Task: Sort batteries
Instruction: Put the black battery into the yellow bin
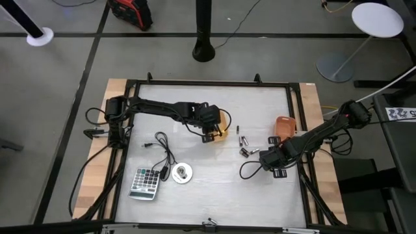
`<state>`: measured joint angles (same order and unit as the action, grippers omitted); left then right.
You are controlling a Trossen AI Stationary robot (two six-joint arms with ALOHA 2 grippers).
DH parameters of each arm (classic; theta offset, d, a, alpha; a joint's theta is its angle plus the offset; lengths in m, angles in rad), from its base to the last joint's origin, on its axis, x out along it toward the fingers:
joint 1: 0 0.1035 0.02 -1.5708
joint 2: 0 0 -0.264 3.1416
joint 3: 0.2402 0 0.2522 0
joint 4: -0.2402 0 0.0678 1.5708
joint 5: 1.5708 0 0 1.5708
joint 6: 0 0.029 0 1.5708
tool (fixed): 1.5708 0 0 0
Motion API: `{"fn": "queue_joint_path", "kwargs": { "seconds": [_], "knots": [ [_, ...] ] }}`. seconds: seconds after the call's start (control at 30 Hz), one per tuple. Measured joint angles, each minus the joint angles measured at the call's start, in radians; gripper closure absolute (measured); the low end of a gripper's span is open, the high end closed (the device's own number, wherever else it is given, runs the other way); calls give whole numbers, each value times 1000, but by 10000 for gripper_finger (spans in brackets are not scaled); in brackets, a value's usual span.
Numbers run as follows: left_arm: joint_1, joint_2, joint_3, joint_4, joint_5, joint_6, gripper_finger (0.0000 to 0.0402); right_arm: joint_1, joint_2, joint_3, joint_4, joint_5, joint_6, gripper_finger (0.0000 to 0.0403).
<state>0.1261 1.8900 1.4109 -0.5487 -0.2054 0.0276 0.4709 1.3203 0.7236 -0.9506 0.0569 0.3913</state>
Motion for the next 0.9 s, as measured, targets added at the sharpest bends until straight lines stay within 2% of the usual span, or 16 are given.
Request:
{"fn": "queue_joint_path", "kwargs": {
  "seconds": [0.13,0.23,0.6,0.73,0.9],
  "knots": [
    [-1,0,0,18,0,-1,256,0,-1,-25,43,37,-3,274],
    [-4,-2,0,9,0,-10,246,0,0,-53,59,39,-3,274],
    [-49,-5,0,12,3,-4,256,0,-1,-141,128,90,-7,274],
    [-70,-5,0,14,3,-5,256,0,-3,-152,140,77,-7,274],
    [-103,-5,0,14,3,-5,256,-1,-3,-154,154,44,-7,300]
  ]
}}
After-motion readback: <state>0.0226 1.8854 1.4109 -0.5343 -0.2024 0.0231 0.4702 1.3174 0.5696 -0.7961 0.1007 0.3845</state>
